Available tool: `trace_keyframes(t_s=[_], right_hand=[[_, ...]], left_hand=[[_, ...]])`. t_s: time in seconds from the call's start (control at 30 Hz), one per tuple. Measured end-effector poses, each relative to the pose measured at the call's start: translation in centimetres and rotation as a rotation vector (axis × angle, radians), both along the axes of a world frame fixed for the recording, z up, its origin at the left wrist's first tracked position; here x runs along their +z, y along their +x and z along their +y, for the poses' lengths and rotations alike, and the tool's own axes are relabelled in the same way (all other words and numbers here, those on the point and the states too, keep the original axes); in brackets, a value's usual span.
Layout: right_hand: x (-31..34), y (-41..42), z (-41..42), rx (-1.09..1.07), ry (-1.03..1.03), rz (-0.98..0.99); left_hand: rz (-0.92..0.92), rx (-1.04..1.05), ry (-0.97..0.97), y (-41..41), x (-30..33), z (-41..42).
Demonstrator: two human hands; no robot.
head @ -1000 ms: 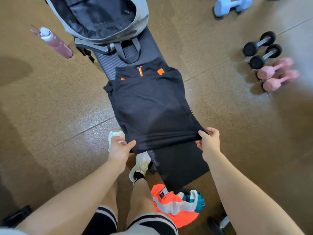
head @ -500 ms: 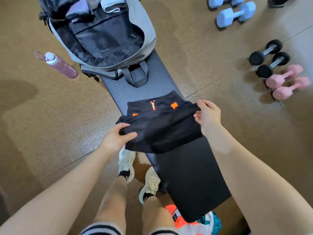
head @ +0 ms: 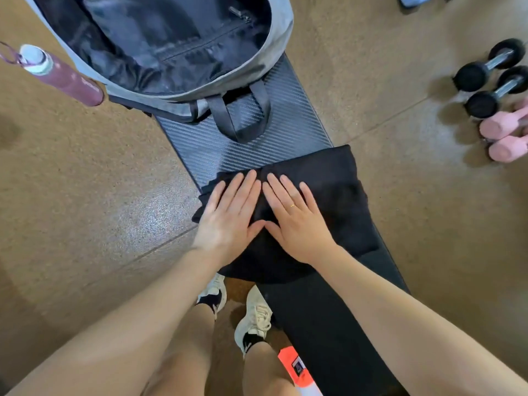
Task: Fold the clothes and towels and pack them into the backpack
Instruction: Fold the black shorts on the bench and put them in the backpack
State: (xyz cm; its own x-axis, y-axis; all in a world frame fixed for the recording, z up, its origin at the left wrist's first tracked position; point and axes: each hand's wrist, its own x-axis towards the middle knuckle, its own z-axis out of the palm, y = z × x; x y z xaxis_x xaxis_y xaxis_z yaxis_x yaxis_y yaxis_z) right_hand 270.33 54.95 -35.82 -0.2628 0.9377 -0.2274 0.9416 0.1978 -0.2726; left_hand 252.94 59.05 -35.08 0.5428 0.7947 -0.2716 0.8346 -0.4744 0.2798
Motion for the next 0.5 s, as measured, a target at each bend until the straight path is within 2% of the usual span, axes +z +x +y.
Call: trace_keyframes(t_s=[0.1, 0.23, 0.3, 0.4, 0.5], right_hand=[[-1.0, 1.6, 0.5, -0.114, -0.115, -0.142], [-0.4, 3.6, 1.1, -0.294, -0.234, -0.230], [0.5, 4.0, 1.8, -0.347, -0.222, -0.246], [1.7, 4.6, 4.9, -0.224, -0.070, -0.188], [2.3, 5.3, 8.7, -0.038, -0.269, -0.109]], left_hand=[[0.107, 0.113, -0.116, -0.7, -1.4, 0.5], [0.121, 0.094, -0.132, -0.9, -1.1, 1.1], [0.069, 0.116, -0.197, -0.6, -0.4, 2.0], [0.000, 0.132, -0.236, -0.7, 0.4, 4.3], [0.072, 0.097, -0.259, -0.7, 0.8, 6.0]])
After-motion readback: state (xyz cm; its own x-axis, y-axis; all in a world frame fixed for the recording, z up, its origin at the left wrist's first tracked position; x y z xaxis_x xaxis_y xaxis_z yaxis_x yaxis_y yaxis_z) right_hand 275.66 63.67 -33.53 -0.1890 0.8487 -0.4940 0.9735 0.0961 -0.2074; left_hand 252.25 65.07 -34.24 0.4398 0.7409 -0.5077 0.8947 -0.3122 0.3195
